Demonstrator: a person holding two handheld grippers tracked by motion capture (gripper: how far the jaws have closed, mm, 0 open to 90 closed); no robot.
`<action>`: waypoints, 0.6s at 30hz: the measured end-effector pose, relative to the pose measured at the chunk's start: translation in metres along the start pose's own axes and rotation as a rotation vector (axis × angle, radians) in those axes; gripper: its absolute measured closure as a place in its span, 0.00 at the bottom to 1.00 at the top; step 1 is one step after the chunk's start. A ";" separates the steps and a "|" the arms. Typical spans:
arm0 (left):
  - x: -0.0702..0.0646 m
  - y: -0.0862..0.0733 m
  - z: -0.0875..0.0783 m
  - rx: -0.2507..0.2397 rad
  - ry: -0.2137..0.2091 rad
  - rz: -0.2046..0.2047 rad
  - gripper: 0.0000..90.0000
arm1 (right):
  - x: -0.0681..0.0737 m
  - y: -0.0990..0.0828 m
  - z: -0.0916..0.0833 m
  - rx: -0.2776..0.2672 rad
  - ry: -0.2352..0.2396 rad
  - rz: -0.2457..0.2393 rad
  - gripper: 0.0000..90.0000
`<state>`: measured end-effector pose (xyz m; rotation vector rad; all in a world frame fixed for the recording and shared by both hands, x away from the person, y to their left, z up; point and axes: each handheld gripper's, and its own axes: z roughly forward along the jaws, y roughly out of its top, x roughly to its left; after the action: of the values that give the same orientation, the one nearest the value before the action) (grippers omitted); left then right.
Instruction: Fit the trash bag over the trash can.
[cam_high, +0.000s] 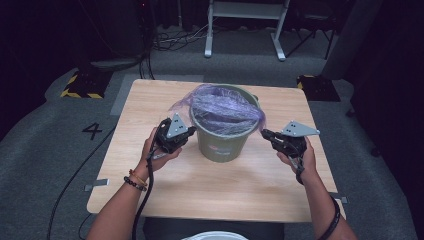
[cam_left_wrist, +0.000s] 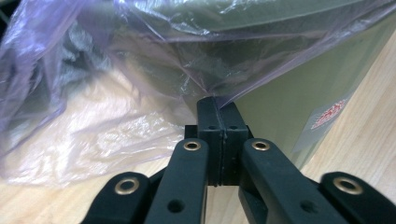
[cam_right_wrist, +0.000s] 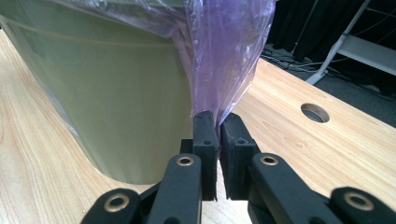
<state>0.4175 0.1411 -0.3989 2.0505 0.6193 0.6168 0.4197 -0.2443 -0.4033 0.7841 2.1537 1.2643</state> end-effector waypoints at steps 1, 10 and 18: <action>0.001 -0.001 0.000 0.005 -0.011 0.003 1.00 | 0.000 0.000 0.000 0.001 0.001 -0.001 0.96; -0.002 -0.016 0.004 0.070 -0.031 0.055 1.00 | -0.005 -0.011 0.003 0.023 -0.003 0.030 0.99; -0.007 -0.025 0.012 0.150 -0.013 0.120 1.00 | -0.012 -0.016 0.004 0.008 -0.027 0.065 0.98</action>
<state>0.4152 0.1415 -0.4271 2.2428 0.5528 0.6427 0.4273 -0.2561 -0.4175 0.8766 2.1289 1.2712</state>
